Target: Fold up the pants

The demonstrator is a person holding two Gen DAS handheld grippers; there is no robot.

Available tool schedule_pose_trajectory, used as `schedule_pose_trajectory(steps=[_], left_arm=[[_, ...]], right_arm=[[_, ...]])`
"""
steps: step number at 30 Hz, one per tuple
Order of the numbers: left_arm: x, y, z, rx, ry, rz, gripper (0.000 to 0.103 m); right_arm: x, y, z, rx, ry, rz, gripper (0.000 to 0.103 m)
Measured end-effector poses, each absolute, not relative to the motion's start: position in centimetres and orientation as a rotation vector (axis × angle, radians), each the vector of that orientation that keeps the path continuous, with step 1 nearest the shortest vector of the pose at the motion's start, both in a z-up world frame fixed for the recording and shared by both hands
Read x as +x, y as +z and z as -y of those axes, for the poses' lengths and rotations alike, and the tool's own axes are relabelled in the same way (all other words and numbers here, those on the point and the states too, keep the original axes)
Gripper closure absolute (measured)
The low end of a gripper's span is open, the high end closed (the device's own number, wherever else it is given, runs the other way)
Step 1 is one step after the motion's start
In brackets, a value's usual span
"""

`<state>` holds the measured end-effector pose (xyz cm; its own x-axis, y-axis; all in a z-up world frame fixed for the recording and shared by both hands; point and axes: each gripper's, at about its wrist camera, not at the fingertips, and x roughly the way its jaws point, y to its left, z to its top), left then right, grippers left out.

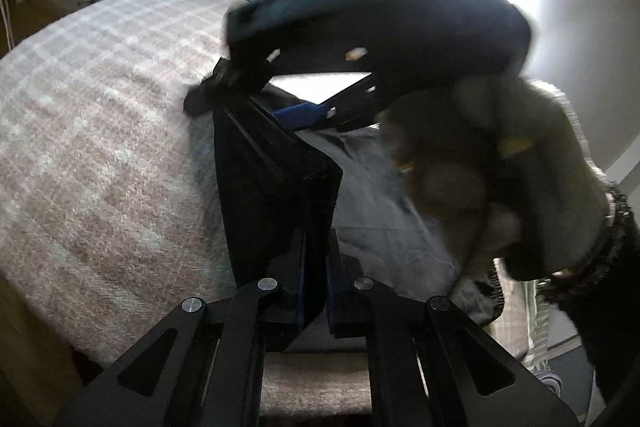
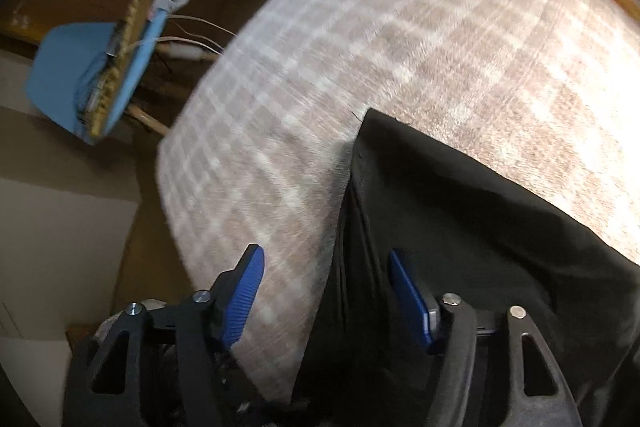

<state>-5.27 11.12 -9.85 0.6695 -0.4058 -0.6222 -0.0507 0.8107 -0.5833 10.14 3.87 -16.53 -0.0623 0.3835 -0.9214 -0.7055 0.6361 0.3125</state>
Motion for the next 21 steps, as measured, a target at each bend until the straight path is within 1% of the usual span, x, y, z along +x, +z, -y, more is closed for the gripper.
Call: schedule_pose_trajectory(steps=[1, 2, 3, 4, 5, 6, 11, 21], left_arm=[[-5.3, -9.7, -11.2, -0.614, -0.220, -0.819, 0.097], [-5.5, -9.7, -11.5, -0.616, -0.224, -0.817, 0.097], [-5.6, -9.6, -11.6, -0.615, -0.224, -0.815, 0.097], [-5.6, -9.5, -11.6, -0.617, -0.227, -0.814, 0.097], [-5.7, -9.5, -11.6, -0.622, -0.231, -0.814, 0.097], [-5.7, -9.5, -11.6, -0.630, -0.237, -0.815, 0.097], [-5.8, -8.4, -10.6, -0.624, -0.288, -0.807, 0.097], [-4.5, -5.2, -4.5, -0.540, -0.409, -0.796, 0.098]], right_arm=[[10.2, -17.1, -4.2, -0.315, 0.894, -1.367, 0.047], [10.4, -17.3, -4.3, -0.316, 0.890, -1.371, 0.061], [10.5, -17.6, -4.4, -0.315, 0.882, -1.373, 0.072], [10.6, -17.6, -4.2, -0.309, 0.874, -1.359, 0.077], [10.7, -17.6, -4.1, -0.304, 0.874, -1.351, 0.090], [10.6, -17.4, -3.8, -0.295, 0.875, -1.339, 0.099], [10.2, -15.2, -1.7, -0.293, 0.867, -1.248, 0.101], [10.5, -10.3, 7.9, -0.171, 0.770, -1.116, 0.102]])
